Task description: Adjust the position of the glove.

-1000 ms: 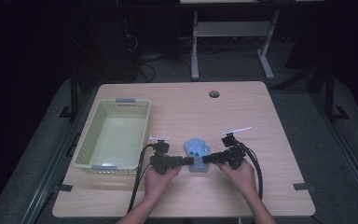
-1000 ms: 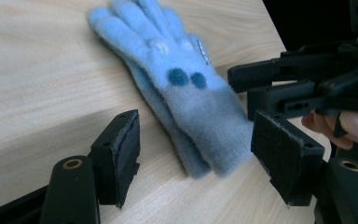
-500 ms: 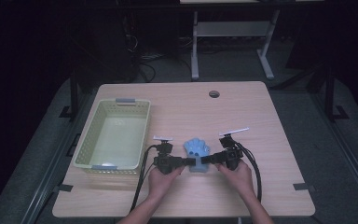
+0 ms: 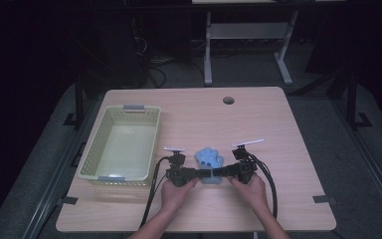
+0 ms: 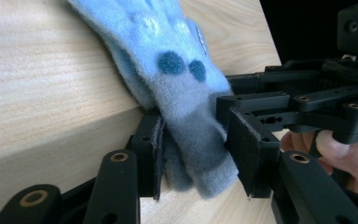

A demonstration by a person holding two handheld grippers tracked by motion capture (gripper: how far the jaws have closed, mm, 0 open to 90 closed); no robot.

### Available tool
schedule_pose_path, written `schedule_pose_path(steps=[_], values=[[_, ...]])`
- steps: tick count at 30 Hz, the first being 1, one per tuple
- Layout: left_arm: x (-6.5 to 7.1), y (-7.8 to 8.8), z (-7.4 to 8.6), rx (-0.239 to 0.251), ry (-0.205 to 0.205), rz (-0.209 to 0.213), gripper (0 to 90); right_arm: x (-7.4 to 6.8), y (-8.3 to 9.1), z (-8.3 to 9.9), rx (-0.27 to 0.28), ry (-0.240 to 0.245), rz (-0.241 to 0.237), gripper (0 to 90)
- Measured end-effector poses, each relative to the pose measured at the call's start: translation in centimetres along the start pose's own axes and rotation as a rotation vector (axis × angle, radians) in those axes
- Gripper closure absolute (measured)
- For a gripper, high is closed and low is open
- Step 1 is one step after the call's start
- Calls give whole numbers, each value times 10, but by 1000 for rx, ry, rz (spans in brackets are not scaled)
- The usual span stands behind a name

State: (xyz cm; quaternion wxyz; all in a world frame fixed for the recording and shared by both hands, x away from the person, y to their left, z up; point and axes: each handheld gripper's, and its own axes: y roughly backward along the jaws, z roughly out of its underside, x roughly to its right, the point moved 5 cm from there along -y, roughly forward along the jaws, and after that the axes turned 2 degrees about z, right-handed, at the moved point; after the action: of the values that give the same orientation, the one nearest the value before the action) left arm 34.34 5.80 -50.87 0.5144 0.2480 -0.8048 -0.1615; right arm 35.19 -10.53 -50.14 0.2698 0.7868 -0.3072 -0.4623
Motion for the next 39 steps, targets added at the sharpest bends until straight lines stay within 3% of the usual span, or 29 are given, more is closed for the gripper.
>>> schedule_pose_path(steps=[7, 10, 14, 22, 31, 39], values=[[-3, -1, 0, -2, 1, 14, 657, -1, -3, 1, 3, -12, -26, 674], [-4, -3, -1, 9, 4, 27, 670, -1, -4, 0, 18, 12, -45, 702], [-4, -5, -3, 4, -1, 27, 691, 1, -4, 0, 22, -4, -71, 731], [-4, -4, -7, -11, -10, 39, 708, -2, -3, -3, 44, 26, -60, 774], [-3, -2, -6, -10, -34, 37, 719, -1, -2, -1, 42, 0, -85, 781], [2, 2, -8, 0, -47, 45, 719, -4, 3, -3, 56, 8, -91, 781]])
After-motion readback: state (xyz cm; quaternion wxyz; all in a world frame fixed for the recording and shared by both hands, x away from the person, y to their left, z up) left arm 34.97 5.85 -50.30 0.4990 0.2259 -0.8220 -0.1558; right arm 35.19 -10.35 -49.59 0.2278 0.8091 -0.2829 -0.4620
